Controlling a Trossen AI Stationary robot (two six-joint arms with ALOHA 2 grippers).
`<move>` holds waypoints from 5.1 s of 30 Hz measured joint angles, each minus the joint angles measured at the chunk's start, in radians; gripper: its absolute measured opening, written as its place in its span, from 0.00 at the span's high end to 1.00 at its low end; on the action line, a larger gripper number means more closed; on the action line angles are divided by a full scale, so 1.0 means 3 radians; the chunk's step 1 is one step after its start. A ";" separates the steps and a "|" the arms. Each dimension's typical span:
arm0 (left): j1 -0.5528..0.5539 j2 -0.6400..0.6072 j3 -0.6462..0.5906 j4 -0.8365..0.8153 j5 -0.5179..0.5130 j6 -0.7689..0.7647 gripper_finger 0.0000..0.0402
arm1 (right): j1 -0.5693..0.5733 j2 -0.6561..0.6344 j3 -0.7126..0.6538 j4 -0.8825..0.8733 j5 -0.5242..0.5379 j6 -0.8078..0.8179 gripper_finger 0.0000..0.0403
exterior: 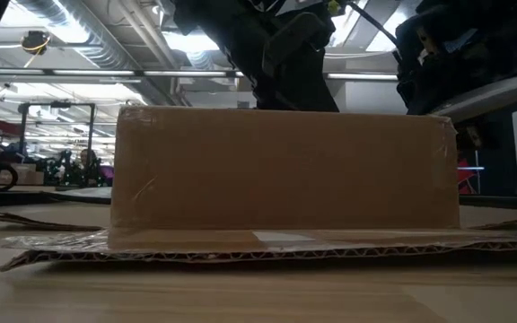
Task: Unpack boxes
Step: Break down the box until it is fully flat
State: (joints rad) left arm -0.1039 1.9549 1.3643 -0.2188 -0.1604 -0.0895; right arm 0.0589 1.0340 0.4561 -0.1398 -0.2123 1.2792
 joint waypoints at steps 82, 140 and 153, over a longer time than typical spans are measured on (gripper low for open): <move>0.0004 0.0000 0.0000 0.0004 -0.0001 -0.0053 0.41 | -0.0375 -0.0094 0.0000 -0.0140 -0.0709 -0.0720 0.86; 0.0004 0.0000 0.0000 0.0005 -0.0001 -0.0055 0.41 | -0.0547 -0.0093 -0.0218 0.0117 -0.0936 -0.0688 0.86; 0.0004 0.0000 0.0000 0.0005 -0.0001 -0.0052 0.41 | -0.0547 -0.0093 -0.0219 0.0125 -0.1071 -0.0700 0.86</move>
State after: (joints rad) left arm -0.1028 1.9549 1.3645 -0.2173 -0.1608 -0.1052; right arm -0.1051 1.0061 0.3904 -0.1024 -0.5337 1.0691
